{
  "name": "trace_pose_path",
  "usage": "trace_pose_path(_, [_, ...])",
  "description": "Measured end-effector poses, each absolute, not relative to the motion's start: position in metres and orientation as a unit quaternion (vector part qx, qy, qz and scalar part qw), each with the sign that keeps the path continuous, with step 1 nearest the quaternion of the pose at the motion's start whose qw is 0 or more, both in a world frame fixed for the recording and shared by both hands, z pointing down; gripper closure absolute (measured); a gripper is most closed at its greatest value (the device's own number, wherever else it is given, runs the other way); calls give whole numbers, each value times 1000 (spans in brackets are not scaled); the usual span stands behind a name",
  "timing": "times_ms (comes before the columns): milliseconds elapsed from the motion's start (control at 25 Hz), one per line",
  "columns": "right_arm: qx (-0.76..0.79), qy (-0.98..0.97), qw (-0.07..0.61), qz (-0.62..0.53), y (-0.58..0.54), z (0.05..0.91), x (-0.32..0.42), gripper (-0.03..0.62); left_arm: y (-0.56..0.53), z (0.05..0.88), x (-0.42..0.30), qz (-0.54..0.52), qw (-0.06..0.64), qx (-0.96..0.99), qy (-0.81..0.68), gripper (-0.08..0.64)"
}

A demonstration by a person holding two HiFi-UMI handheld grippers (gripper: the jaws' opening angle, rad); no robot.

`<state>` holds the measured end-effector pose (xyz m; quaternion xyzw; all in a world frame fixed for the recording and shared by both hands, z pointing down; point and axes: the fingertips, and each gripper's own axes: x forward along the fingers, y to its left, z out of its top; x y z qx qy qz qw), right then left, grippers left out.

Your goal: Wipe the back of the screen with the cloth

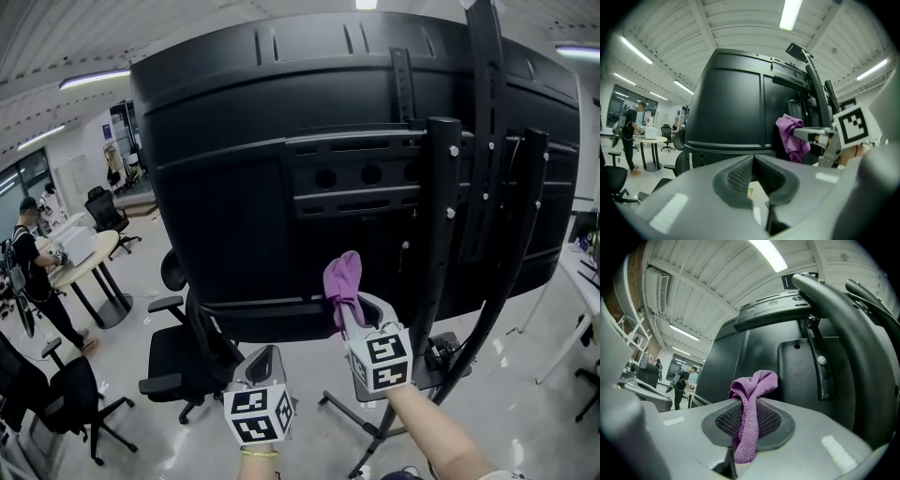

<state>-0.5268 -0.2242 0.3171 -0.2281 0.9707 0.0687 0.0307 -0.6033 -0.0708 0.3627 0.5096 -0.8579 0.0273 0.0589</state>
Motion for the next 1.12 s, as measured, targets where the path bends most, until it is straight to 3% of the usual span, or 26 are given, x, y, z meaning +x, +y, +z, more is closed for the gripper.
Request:
trace_pose_path(200, [-223, 971, 26, 85, -229, 320, -548, 538, -86, 363, -628, 32, 53, 498, -865, 552])
trace_pose_path(800, [-23, 988, -9, 153, -93, 320, -704, 538, -21, 390, -695, 40, 78, 419, -904, 552])
trace_pose_path(1120, [24, 979, -21, 200, -51, 320, -739, 538, 6, 384, -709, 34, 75, 392, -916, 552])
